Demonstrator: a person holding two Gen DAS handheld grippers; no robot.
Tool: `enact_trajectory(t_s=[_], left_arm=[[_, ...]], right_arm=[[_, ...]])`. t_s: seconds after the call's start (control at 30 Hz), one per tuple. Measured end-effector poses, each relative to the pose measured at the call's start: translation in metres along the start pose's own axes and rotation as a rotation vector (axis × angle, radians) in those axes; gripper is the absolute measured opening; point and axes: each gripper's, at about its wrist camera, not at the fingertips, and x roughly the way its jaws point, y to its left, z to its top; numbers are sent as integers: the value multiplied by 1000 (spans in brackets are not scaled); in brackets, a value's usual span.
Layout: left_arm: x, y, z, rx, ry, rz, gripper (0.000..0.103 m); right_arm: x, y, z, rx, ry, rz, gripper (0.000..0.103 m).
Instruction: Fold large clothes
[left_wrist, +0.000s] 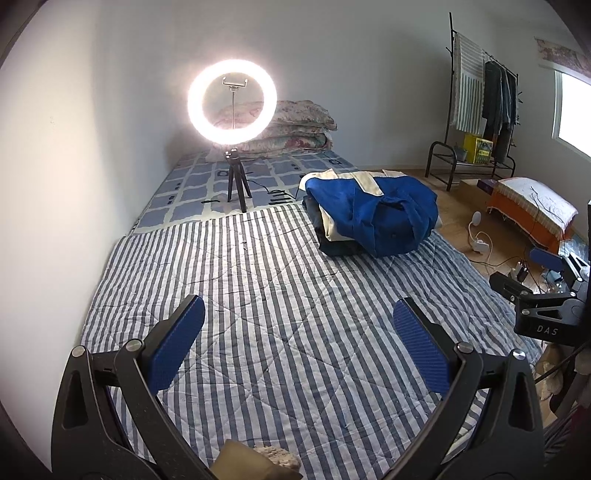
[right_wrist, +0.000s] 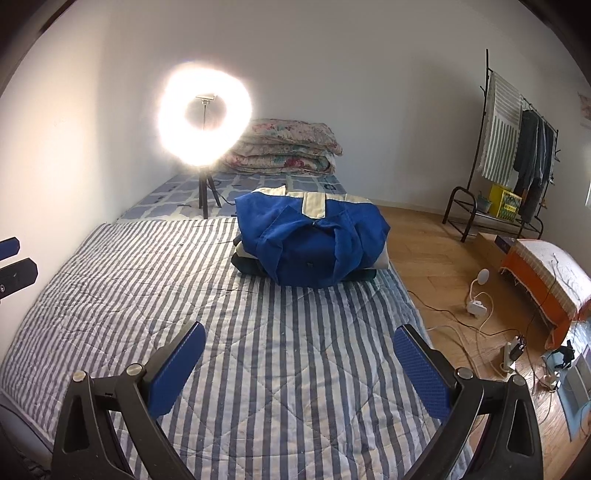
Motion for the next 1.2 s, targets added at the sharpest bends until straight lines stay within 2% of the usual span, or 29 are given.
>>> enact_trajectory(t_s=[1.2], left_arm=[[-7, -9, 1, 13, -20, -2, 103]], right_arm=[[0, -1, -2, 9, 2, -4, 103]])
